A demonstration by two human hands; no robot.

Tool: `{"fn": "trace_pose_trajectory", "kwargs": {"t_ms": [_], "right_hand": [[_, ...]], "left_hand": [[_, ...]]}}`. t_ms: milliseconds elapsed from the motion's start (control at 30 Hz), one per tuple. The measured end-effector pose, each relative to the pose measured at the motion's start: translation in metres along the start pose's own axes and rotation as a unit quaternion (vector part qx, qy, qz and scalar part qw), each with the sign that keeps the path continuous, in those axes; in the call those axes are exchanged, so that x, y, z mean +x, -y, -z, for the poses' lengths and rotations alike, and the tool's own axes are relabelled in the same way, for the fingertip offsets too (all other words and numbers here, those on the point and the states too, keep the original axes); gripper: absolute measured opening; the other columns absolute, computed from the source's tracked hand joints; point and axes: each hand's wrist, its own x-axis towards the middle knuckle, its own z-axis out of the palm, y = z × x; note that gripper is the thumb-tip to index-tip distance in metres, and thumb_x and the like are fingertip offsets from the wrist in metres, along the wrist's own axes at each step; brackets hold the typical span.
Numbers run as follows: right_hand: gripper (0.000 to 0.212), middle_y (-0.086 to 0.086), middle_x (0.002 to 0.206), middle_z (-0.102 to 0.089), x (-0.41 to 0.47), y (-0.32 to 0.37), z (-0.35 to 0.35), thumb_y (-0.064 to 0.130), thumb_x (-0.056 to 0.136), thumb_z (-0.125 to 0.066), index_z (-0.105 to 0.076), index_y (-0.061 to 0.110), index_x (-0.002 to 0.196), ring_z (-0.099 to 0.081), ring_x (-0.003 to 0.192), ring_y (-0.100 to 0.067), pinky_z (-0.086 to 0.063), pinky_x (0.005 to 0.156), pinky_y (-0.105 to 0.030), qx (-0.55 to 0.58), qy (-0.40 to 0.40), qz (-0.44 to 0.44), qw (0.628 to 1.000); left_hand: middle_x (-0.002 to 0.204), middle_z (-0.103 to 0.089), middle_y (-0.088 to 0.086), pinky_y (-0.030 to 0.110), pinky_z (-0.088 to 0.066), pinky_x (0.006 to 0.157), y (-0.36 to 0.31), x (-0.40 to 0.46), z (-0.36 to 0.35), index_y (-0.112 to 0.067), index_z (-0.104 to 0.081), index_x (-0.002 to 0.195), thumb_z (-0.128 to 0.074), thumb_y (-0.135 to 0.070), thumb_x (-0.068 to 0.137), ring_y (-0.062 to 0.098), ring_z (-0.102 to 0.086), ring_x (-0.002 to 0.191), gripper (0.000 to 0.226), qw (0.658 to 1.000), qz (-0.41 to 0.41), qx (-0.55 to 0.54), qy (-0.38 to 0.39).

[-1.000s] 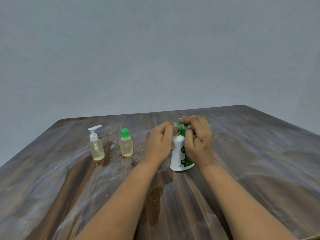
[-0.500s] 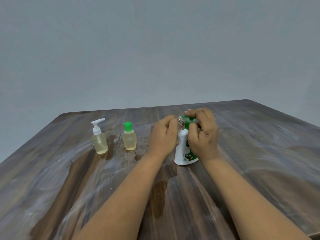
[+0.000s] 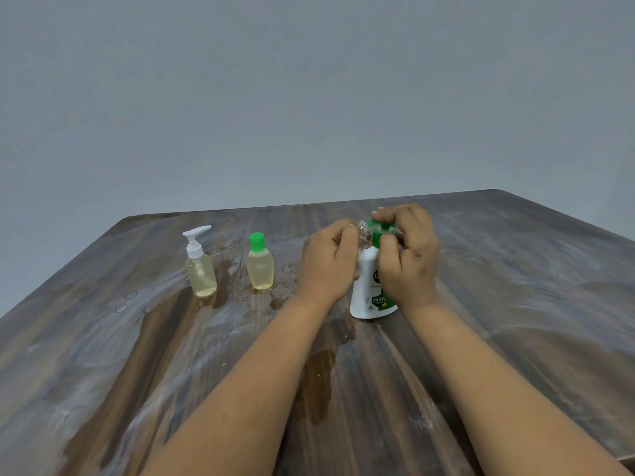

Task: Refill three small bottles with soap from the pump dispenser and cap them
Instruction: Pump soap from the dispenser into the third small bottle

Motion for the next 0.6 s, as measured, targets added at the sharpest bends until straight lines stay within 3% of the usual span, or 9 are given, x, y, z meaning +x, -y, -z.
{"fn": "trace_pose_trajectory", "kwargs": {"t_ms": [200,500,600], "right_hand": [[0.033,-0.007,0.098,-0.061,-0.0018,0.0025,-0.0008,-0.004,0.071,-0.047,-0.064,-0.002,0.099,-0.056,0.093,-0.025,-0.047,0.080,-0.032,0.005,0.006,-0.002,1.000],[0.028,0.003,0.093,-0.057,-0.0009,0.0020,-0.0014,-0.006,0.070,-0.045,-0.066,0.000,0.088,-0.057,0.087,-0.026,-0.043,0.075,-0.023,0.002,-0.006,-0.006,1.000],[0.030,0.003,0.095,-0.056,-0.0017,0.0025,-0.0015,-0.006,0.069,-0.046,-0.065,-0.001,0.091,-0.056,0.088,-0.027,-0.045,0.076,-0.029,0.003,-0.003,-0.003,1.000]], "left_hand": [[0.064,-0.056,0.020,0.048,-0.049,0.051,-0.0011,-0.0005,0.0009,0.001,-0.055,0.078,-0.032,-0.048,0.081,0.011,-0.057,0.042,0.054,1.000,-0.007,0.003,-0.002],[0.065,-0.058,0.018,0.052,-0.050,0.053,0.0001,-0.0005,0.0003,-0.001,-0.058,0.080,-0.031,-0.048,0.081,0.011,-0.058,0.044,0.054,1.000,-0.004,0.013,-0.003],[0.064,-0.057,0.016,0.052,-0.050,0.053,0.0000,-0.0007,-0.0001,-0.003,-0.057,0.077,-0.032,-0.047,0.082,0.013,-0.059,0.045,0.051,1.000,-0.007,0.013,-0.004]]}}
